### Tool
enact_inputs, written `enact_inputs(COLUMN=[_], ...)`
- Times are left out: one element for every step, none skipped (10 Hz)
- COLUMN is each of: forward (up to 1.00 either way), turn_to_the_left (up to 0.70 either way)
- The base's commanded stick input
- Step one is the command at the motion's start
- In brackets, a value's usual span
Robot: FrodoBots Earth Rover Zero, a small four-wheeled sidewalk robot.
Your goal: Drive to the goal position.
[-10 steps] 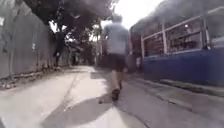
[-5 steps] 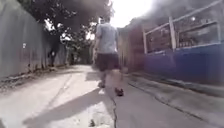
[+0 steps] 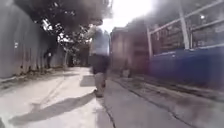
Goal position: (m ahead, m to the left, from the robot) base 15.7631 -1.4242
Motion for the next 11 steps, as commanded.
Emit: enact_inputs(forward=[1.00, 1.00, 1.00, 1.00, 1.00, 1.00, 1.00, 1.00, 1.00, 1.00, 1.00], turn_to_the_left=[0.27, 0.27, 0.27, 0.27, 0.25, 0.00, 0.00, 0.00, 0.00, 0.00, 0.00])
